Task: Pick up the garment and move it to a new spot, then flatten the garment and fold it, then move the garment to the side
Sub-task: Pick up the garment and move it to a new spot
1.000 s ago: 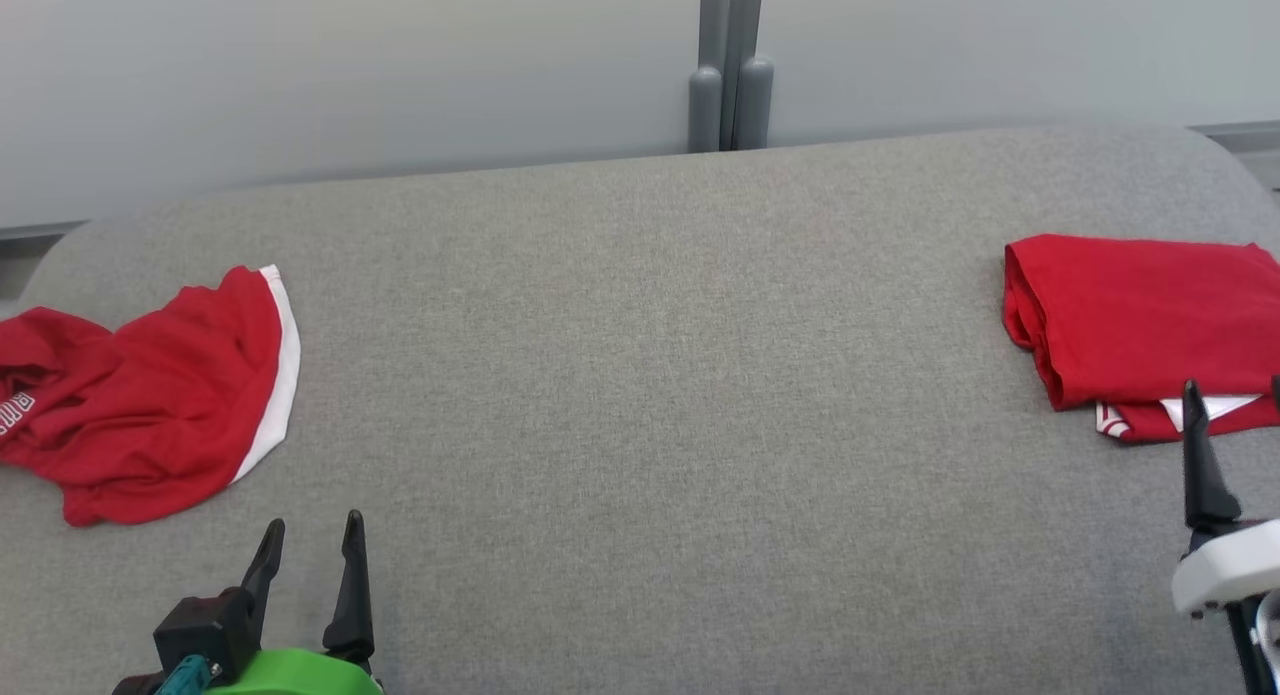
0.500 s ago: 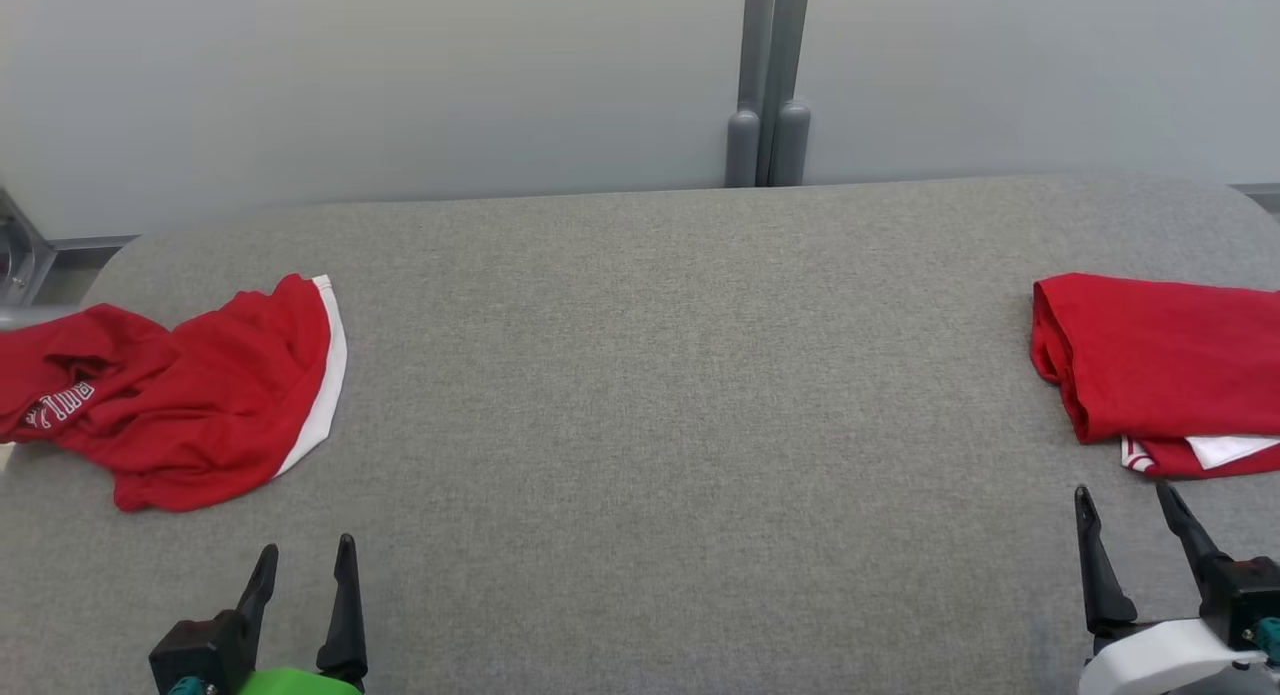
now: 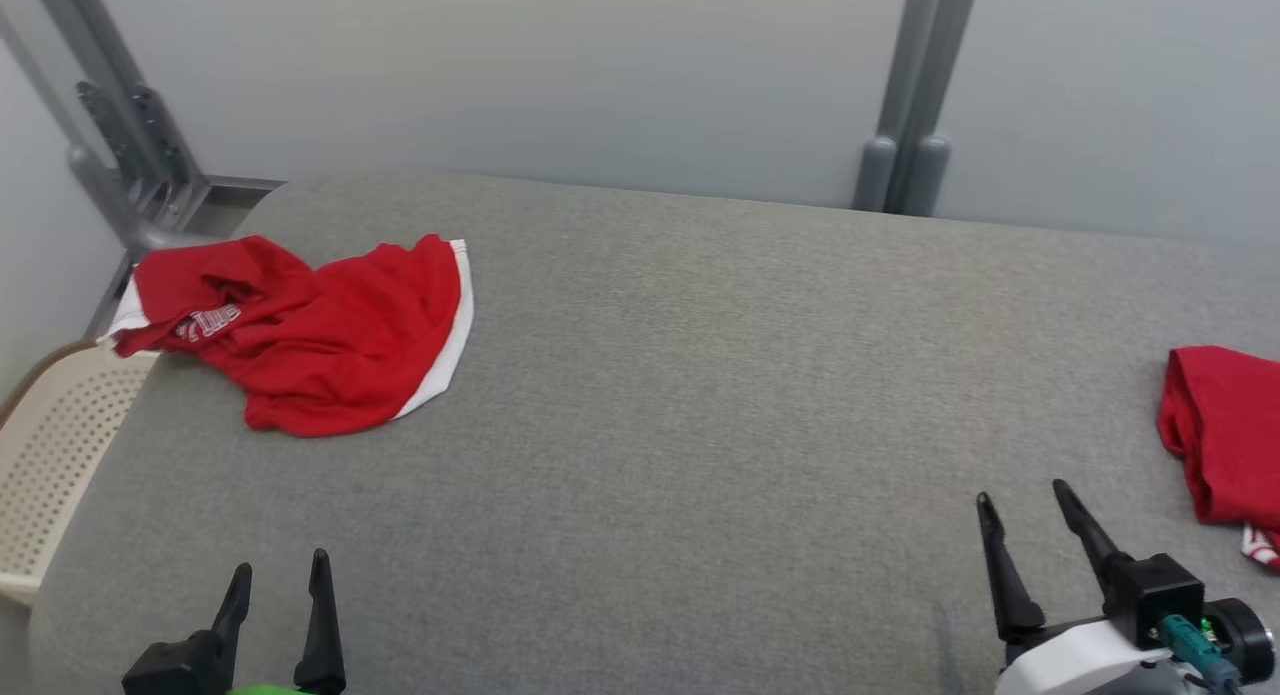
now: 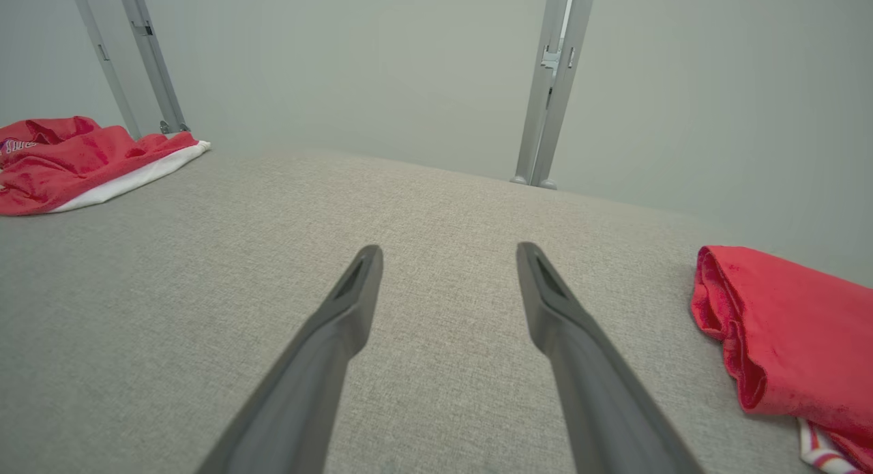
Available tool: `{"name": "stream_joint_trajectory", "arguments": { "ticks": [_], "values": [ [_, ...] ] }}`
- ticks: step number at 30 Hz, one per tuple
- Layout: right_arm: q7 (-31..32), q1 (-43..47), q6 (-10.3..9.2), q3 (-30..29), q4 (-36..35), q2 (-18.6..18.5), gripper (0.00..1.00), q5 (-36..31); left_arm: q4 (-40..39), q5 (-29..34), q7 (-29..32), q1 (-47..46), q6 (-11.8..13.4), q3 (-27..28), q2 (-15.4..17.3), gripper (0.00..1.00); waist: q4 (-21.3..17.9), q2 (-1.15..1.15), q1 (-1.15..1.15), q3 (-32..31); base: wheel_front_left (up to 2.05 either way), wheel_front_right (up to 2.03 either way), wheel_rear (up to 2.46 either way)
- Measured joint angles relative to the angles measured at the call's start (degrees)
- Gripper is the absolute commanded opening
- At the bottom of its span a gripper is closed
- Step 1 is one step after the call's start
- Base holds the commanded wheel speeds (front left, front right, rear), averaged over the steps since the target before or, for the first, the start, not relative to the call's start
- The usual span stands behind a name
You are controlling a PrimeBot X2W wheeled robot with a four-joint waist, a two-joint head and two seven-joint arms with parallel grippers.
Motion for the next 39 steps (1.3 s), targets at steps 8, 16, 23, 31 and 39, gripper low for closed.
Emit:
{"name": "stream_joint_trajectory", "arguments": {
  "ticks": [8, 16, 23, 31, 39],
  "values": [
    [0.0, -1.97, 0.0, 6.6, 0.9, 0.79, 1.0, 1.03, -0.19, 0.21, -0.03, 2.03, -0.07, 1.69, -0.23, 1.0, 8.29, 0.0, 0.0, -0.65, 0.0, 0.0, 0.0],
    [0.0, -2.52, 0.0, 7.92, 0.11, 0.57, 1.0, 1.92, -0.41, 0.05, 0.09, 1.96, -0.96, 2.14, -0.46, 1.0, 13.22, 0.0, 0.0, -0.88, 0.0, 0.0, 0.0],
    [0.0, -4.16, 0.0, 7.05, -3.74, -1.37, 1.0, 2.08, 0.67, -2.26, 5.17, -10.33, -3.2, 0.31, -2.43, 1.0, 13.68, 0.0, 0.0, 2.24, 0.0, 0.0, 0.0],
    [0.0, -9.56, 0.0, 6.33, -8.48, -5.67, 1.0, 1.38, 13.73, -7.33, 15.72, -34.68, -3.99, 0.32, -6.14, 1.0, 12.95, 0.0, 0.01, 10.57, 0.0, 0.0, 0.0],
    [0.0, -12.27, 0.0, 7.61, -9.71, -7.33, 1.0, 1.27, 34.17, -8.93, 18.58, -48.53, -3.36, 1.0, -6.81, 1.0, 9.16, 0.0, 0.02, 20.47, 0.0, 0.0, 0.0]
  ]
}}
